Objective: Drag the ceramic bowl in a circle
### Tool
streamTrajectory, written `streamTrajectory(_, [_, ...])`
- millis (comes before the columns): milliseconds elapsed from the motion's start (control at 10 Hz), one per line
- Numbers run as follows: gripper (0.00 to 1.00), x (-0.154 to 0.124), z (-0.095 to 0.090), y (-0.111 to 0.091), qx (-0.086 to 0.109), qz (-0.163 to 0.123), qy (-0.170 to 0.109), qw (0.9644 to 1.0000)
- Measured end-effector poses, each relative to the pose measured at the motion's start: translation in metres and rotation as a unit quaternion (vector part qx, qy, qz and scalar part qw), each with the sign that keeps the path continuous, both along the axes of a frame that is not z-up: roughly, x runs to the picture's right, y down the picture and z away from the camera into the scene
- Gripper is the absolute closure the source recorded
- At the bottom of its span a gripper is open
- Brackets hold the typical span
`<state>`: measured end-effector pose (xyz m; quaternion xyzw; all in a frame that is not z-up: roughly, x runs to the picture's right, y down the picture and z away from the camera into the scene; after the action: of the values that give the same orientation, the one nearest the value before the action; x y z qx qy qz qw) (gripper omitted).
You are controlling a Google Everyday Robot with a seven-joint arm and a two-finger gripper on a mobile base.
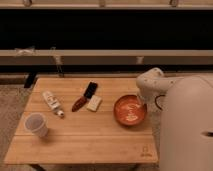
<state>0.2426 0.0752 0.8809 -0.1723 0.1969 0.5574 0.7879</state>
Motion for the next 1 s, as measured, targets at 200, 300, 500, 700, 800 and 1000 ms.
streamTrajectory(200, [0.90, -0.006, 0.002, -0.036, 0.013, -0.012, 0.014, 0.9998])
streamTrajectory(300, [0.90, -0.017, 0.002, -0.050, 0.021, -0.020, 0.016, 0.9995])
streamTrajectory(500, [0.90, -0.045, 0.000, -0.072, 0.035, -0.046, 0.014, 0.9982])
streamTrajectory(700, [0.90, -0.078, 0.001, -0.086, 0.046, -0.078, 0.008, 0.9958])
streamTrajectory(800, [0.90, -0.095, 0.002, -0.089, 0.048, -0.095, 0.004, 0.9943])
streamTrajectory(1000, [0.90, -0.132, 0.003, -0.089, 0.050, -0.131, -0.010, 0.9901])
